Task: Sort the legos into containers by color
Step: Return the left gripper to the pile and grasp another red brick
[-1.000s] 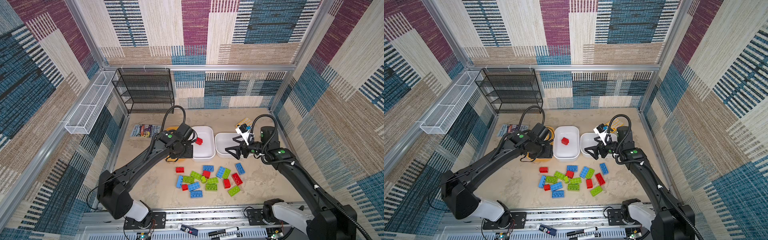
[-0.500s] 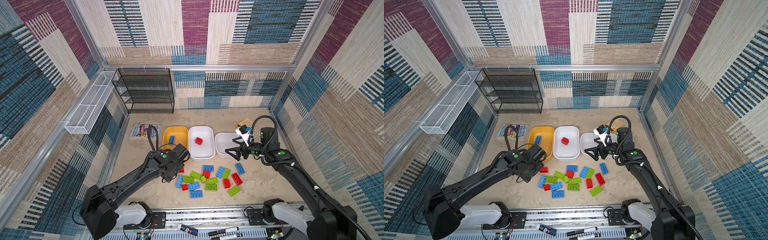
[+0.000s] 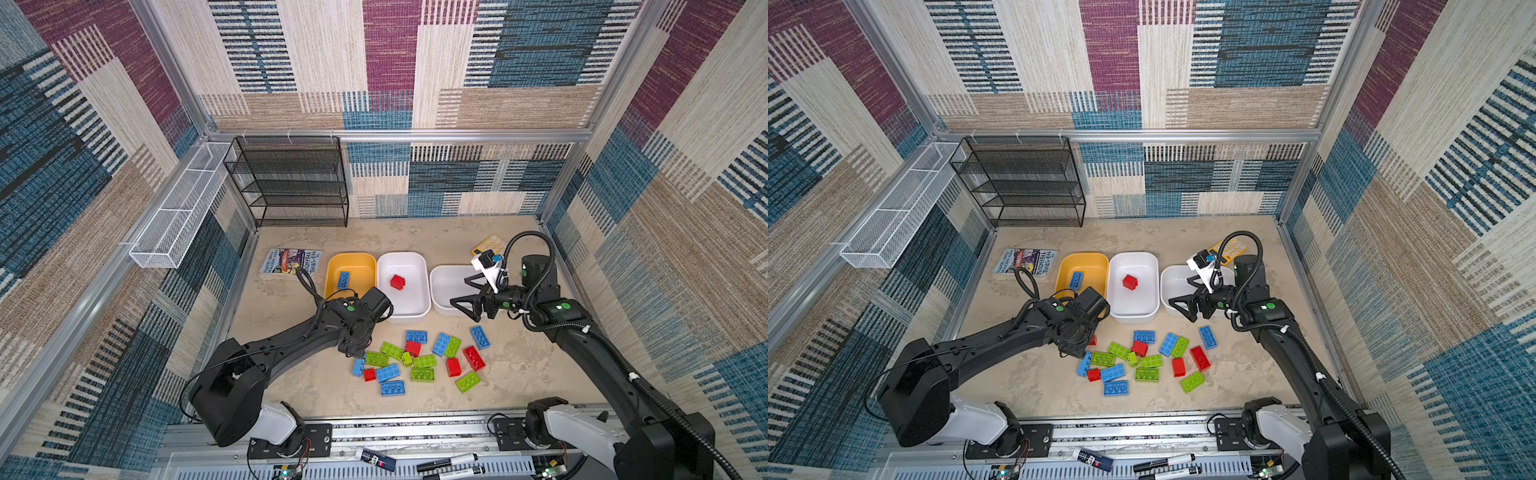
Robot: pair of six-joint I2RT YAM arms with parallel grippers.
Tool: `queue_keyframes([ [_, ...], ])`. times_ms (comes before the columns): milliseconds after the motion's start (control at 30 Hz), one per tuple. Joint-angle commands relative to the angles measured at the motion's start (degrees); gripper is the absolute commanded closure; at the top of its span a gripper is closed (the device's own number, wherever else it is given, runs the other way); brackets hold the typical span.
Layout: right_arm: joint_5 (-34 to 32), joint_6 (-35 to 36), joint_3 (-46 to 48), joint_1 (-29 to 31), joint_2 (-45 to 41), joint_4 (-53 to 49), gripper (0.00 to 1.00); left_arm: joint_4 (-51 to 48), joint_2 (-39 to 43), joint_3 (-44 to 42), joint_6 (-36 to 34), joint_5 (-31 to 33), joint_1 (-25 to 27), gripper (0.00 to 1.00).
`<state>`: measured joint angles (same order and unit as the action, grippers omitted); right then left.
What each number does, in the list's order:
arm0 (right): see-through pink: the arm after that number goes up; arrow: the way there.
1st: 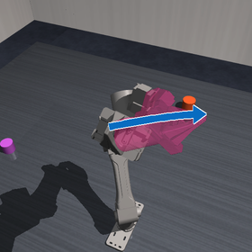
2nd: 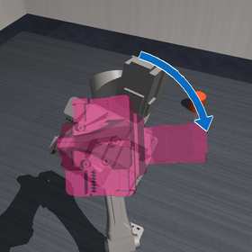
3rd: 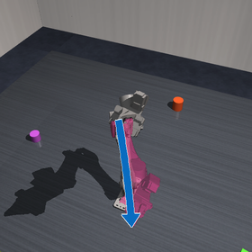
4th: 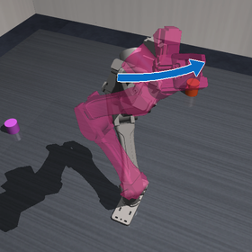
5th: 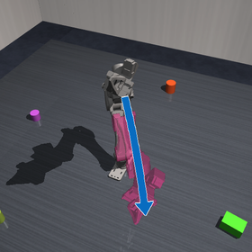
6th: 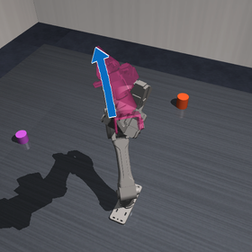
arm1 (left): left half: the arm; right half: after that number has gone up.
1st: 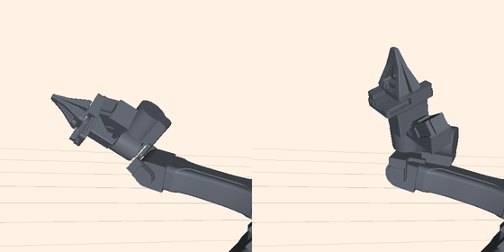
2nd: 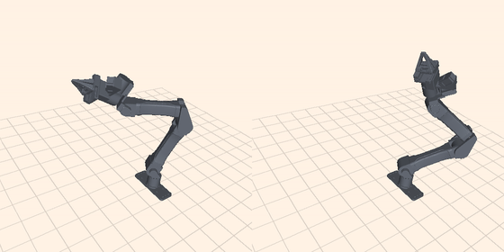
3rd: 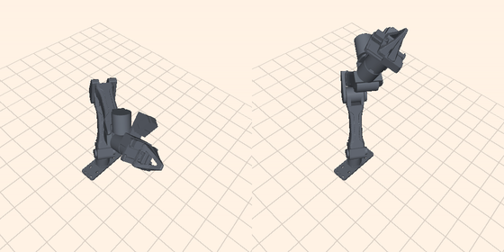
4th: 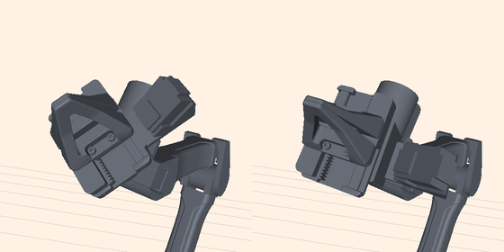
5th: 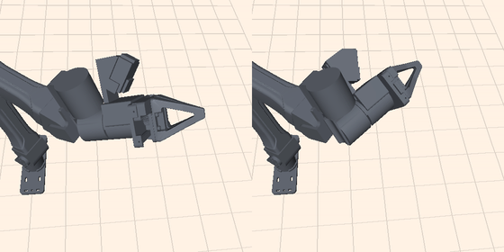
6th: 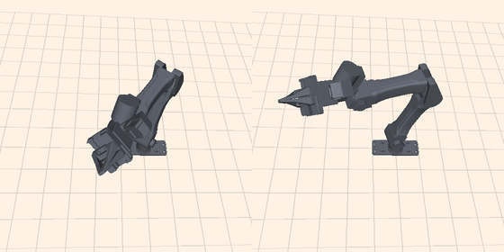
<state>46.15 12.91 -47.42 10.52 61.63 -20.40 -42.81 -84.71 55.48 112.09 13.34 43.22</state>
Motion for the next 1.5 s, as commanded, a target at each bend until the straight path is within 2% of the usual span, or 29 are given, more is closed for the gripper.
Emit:
queue_keyframes([
  [0,1.0,-0.3,0.0,0.1,-0.1,1.3,0.01,2.1,-2.2,0.2,1.5,0.9,-0.2,0.32],
  [100,0.5,0.2,-0.3,0.1,-0.2,0.8,0.01,1.8,-3.7,-0.5,1.5,-0.2,-0.2,0.34],
  [200,0.4,0.2,-0.2,0.0,-0.1,0.7,0.01,2.1,-4.4,-0.9,1.9,2.3,-0.4,0.37],
  [333,0.9,-0.4,-0.2,0.1,0.0,0.6,0.01,5.4,-5.4,-1.4,0.9,2.4,-1.3,0.39],
  [467,0.8,-0.1,-0.4,0.0,0.0,0.3,0.01,3.1,-6.0,-0.8,0.7,2.1,-1.4,0.42],
  [867,0.4,0.2,0.3,0.1,-0.7,-0.3,0.01,7.8,-6.9,-3.9,-1.4,1.4,-2.6,0.55],
  [1067,0.3,0.1,0.6,0.1,-1.0,-0.4,0.01,8.5,-6.9,-4.1,-2.5,0.9,-2.8,0.64],
  [1233,-0.1,0.3,0.6,0.1,-1.1,-0.4,0.01,6.4,-4.7,-4.1,-3.1,1.8,-2.8,0.8],
  [1467,0.1,0.2,0.3,0.0,-0.8,0.1,0.01,0.4,2.5,-3.6,-10.2,2.0,-4.1,0.81],
])
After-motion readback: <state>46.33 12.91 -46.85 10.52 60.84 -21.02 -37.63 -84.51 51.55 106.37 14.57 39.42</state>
